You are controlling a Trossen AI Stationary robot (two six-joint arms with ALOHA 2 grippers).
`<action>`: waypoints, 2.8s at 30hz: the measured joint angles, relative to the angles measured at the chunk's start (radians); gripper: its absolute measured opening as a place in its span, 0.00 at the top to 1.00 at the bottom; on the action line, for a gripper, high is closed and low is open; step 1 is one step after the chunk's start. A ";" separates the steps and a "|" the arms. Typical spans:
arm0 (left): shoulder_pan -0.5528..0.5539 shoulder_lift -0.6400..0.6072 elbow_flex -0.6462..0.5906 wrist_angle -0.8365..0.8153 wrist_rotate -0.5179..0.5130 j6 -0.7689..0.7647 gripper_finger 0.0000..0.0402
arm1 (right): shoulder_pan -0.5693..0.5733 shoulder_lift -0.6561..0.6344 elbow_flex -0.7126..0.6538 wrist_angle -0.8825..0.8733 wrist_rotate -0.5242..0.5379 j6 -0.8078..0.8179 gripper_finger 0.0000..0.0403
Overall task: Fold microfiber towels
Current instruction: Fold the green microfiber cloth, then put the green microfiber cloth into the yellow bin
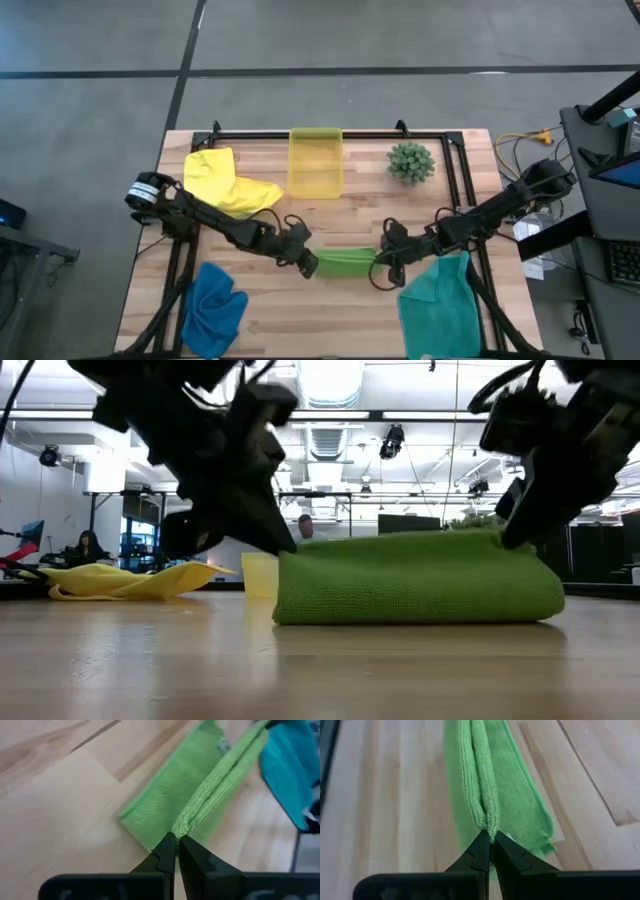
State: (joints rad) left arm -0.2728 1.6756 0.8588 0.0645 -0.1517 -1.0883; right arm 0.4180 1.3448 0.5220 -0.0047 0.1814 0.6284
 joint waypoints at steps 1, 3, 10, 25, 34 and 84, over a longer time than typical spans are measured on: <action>0.000 0.010 0.000 0.002 -0.002 -0.004 1.00 | 0.000 0.010 -0.001 -0.002 -0.001 0.000 0.97; 0.000 0.026 0.000 0.013 -0.004 -0.006 1.00 | 0.000 0.034 -0.001 -0.003 -0.002 0.008 0.97; -0.002 0.079 0.008 0.060 -0.010 -0.006 1.00 | -0.001 0.102 -0.002 -0.017 0.004 0.026 0.97; -0.001 0.096 0.011 0.078 -0.053 -0.002 1.00 | -0.023 0.083 -0.002 -0.001 0.072 0.010 0.97; 0.001 0.096 0.002 0.075 -0.061 0.005 1.00 | -0.086 0.085 0.009 -0.005 0.082 0.010 0.97; 0.154 0.000 0.030 0.031 0.107 0.341 0.65 | -0.183 0.451 0.451 -0.117 -0.076 -0.368 0.90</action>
State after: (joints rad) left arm -0.1184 1.6760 0.8890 0.0956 -0.0450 -0.7476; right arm 0.2352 1.7958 0.9727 -0.1222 0.1055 0.2602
